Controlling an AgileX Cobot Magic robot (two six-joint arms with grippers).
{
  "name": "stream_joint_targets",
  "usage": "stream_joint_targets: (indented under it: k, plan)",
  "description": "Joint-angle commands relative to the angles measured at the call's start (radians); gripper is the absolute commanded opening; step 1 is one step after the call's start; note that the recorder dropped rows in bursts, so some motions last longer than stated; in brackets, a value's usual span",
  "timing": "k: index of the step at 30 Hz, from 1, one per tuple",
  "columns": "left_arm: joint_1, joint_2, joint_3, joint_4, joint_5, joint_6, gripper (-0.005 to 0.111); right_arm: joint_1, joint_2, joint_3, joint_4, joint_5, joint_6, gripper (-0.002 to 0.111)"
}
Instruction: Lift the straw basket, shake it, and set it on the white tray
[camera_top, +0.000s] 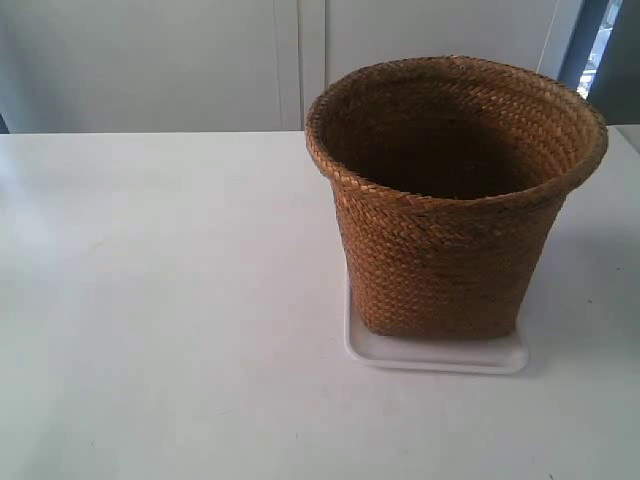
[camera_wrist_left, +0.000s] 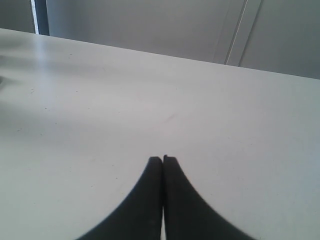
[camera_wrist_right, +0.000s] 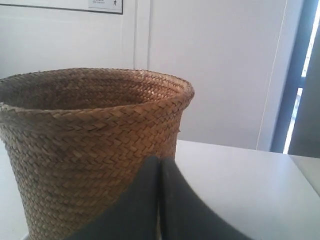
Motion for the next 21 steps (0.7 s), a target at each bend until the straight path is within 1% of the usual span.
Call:
stream_joint_targets:
  k: [1,4,8,11,13,21]
  plan:
    - [0.003,-0.005,0.005,-0.006,0.0,-0.006,0.0,-0.004,-0.001,0.044,0.0,-0.05,0.006,0.0]
    - [0.003,-0.005,0.005,-0.006,0.0,-0.006,0.0,-0.004,-0.001,0.044,0.004,0.017,0.019,0.0]
    - [0.003,-0.005,0.005,-0.006,0.0,-0.006,0.0,-0.004,-0.001,0.044,0.0,0.046,-0.033,0.0]
    - [0.003,-0.005,0.005,-0.006,0.0,-0.006,0.0,-0.004,-0.001,0.044,0.003,0.056,-0.027,0.0]
    - [0.003,-0.005,0.005,-0.006,0.0,-0.006,0.0,-0.004,-0.001,0.044,0.002,0.056,0.017,0.0]
    - [0.003,-0.005,0.005,-0.006,0.0,-0.006,0.0,-0.004,-0.001,0.044,0.002,0.056,0.02,0.0]
